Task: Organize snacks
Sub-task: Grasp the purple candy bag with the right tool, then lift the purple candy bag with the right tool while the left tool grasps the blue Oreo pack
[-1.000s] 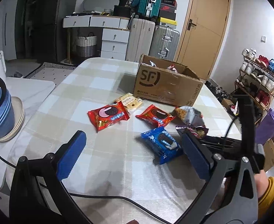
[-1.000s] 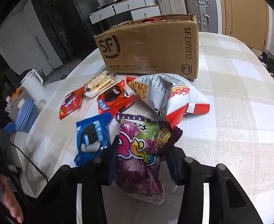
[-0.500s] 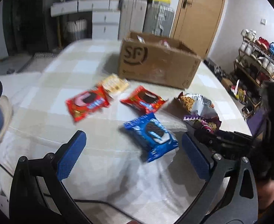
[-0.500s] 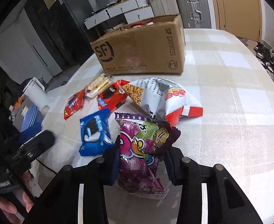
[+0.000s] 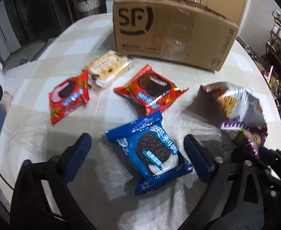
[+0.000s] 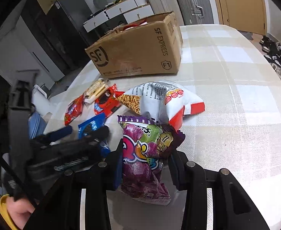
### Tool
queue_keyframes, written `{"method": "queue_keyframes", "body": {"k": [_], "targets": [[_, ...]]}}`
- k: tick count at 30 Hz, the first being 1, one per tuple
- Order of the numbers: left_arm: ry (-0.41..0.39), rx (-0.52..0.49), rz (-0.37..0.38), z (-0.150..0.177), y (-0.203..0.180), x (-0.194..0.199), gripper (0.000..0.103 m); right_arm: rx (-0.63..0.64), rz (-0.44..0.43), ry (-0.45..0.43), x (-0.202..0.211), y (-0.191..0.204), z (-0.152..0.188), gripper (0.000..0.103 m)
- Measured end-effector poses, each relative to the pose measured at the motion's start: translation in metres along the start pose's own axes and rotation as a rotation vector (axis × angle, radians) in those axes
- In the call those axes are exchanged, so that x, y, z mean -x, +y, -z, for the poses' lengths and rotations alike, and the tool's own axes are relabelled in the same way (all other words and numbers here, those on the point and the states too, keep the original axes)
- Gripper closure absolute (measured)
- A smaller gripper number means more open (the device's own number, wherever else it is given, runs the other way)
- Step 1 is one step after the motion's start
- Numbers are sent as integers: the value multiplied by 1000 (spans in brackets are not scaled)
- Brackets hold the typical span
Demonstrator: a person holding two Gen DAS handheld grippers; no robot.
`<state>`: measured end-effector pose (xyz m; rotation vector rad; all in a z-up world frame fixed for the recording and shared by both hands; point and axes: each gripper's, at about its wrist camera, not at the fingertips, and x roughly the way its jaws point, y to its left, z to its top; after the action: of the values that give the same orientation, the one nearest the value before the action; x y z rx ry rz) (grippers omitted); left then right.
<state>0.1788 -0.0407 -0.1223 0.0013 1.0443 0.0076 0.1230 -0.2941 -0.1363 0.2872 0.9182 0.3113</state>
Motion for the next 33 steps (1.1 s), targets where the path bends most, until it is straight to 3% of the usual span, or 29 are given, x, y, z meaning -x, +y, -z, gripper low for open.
{"method": "queue_keyframes", "body": {"k": [3,4,5,12,19,29,33], "targets": [[-1,-1,21,3,4,-3,47,-8,-15,10,0,-2,1,63],[-6,-23,24,3,3,-2,50,-11,-24,17,0,-2,2,63],[-8,-37,32,5,3,-1,61,-15,-30,25,0,-3,2,63],[13,-76,65,10,18,5,62,-43,-128,83,-3,-7,5,63],[10,-49,141,29,51,21,63,-110,-257,112,0,-5,11,63],[-26,2,211,45,83,39,63,-348,-667,174,-12,-8,22,63],[-37,28,242,47,91,43,63,-463,-832,70,0,-23,16,63]]}}
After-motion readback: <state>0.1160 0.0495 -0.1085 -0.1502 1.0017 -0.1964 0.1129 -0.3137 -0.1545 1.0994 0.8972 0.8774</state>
